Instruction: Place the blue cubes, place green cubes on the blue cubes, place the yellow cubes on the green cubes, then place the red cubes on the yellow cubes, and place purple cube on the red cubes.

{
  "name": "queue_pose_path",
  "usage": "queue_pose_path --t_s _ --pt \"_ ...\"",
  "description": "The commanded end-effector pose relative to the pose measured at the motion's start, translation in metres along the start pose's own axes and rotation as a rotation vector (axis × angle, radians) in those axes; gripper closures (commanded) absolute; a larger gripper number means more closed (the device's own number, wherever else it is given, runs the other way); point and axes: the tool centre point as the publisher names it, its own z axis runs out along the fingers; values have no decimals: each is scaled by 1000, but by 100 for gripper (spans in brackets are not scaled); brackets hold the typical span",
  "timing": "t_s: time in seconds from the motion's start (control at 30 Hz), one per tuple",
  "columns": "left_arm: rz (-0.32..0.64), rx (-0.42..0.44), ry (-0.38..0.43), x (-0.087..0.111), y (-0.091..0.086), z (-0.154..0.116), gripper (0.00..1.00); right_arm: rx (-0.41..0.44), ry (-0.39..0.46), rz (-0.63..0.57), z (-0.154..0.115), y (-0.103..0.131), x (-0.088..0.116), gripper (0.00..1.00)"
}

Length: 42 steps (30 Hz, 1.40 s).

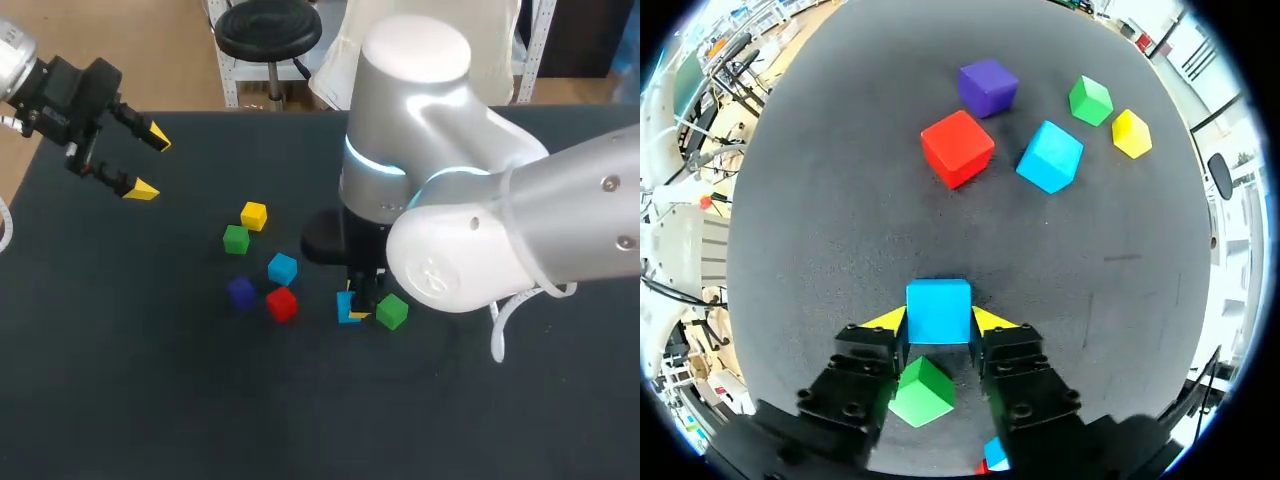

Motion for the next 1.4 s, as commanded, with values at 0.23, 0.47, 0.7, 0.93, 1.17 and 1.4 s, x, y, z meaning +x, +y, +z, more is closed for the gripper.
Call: queue_pose_path --t_s 0.23,0.47,0.7,0.93,1.17,1.4 --pt "2 0 -1 1 1 0 0 39 -21 34 -21 -13 -2 100" --pt "2 0 -1 1 1 0 0 91 1 59 -33 -44 -1 100" --pt "2 0 -1 1 1 0 0 103 24 72 -33 -69 5 100" --pt "2 0 -1 1 1 0 0 104 33 90 -29 -89 16 100" --pt "2 0 -1 1 1 0 0 105 53 87 -23 -102 18 100" --pt "2 0 -1 1 1 0 0 99 61 83 -19 -108 21 100"
